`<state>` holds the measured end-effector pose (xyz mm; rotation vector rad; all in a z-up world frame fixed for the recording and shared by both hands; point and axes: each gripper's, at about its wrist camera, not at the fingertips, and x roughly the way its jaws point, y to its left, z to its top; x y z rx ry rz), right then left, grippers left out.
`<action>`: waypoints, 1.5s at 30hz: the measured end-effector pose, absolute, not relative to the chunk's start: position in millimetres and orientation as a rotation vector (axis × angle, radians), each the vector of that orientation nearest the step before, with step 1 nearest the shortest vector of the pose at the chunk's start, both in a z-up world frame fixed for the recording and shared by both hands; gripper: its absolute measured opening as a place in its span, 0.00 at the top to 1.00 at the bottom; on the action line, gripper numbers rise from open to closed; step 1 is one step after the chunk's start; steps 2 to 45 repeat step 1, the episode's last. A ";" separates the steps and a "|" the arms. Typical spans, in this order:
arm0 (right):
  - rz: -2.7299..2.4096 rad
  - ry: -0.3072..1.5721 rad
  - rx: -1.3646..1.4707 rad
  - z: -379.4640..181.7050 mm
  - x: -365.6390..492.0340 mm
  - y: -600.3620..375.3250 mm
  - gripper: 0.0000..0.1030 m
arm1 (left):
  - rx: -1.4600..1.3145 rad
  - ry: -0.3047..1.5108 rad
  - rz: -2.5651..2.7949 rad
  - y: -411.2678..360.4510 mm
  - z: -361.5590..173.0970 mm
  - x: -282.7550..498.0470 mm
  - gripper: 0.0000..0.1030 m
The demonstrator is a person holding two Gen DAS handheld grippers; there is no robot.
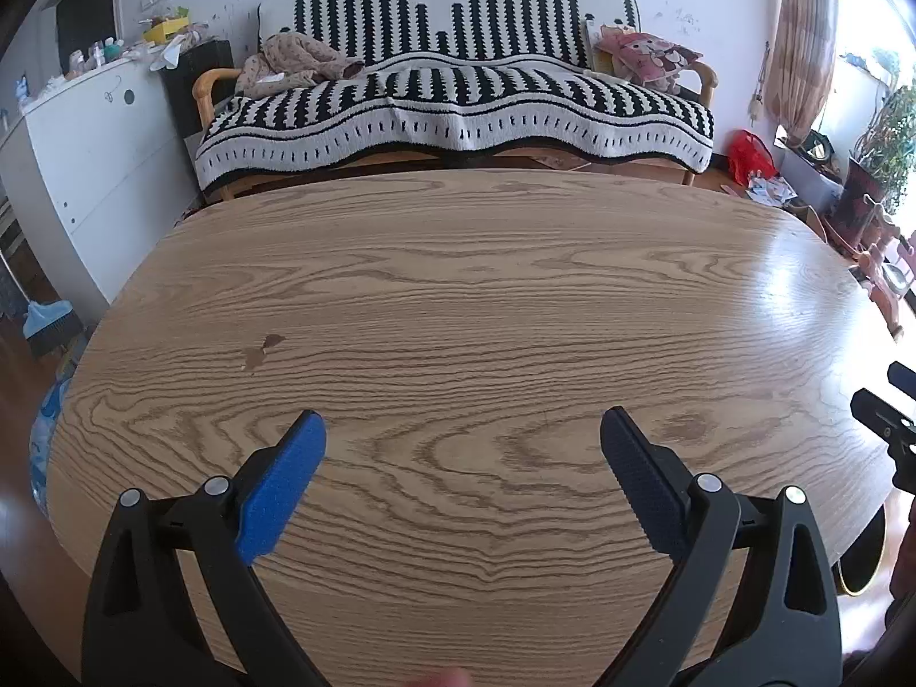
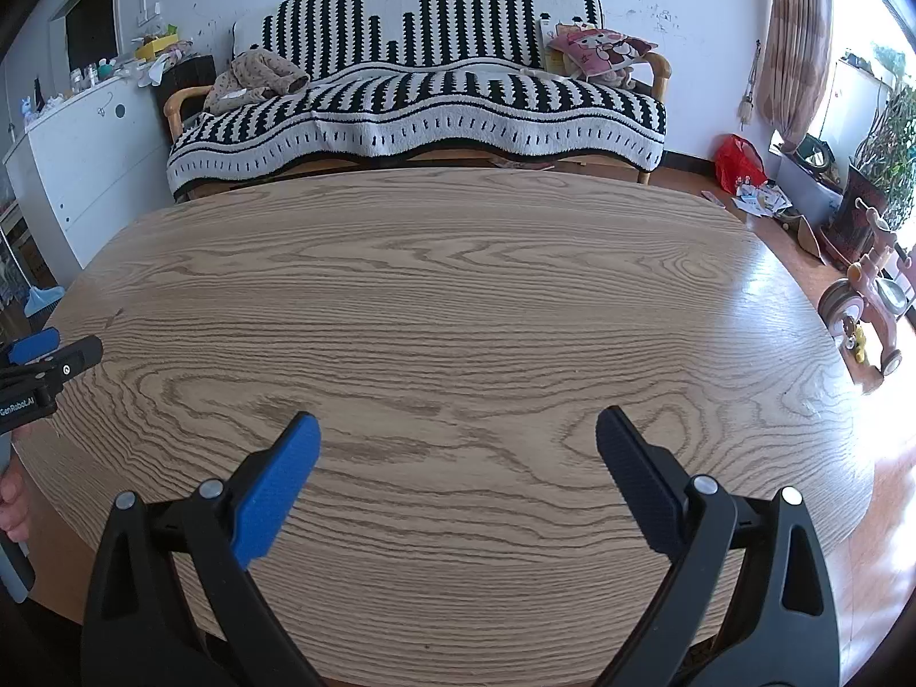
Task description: Collect trash
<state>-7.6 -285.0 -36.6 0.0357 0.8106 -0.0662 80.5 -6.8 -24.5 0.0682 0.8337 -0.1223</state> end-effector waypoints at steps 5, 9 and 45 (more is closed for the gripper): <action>-0.066 0.811 0.035 -36.4 -7.6 -285.0 0.09 | 0.070 0.832 -0.121 -6.8 -24.3 80.7 0.09; -0.066 0.811 0.035 -36.4 -7.6 -285.0 0.09 | 0.070 0.832 -0.121 -6.8 -24.3 80.7 0.09; -0.066 0.811 0.035 -36.4 -7.6 -285.0 0.09 | 0.070 0.832 -0.121 -6.8 -24.3 80.7 0.09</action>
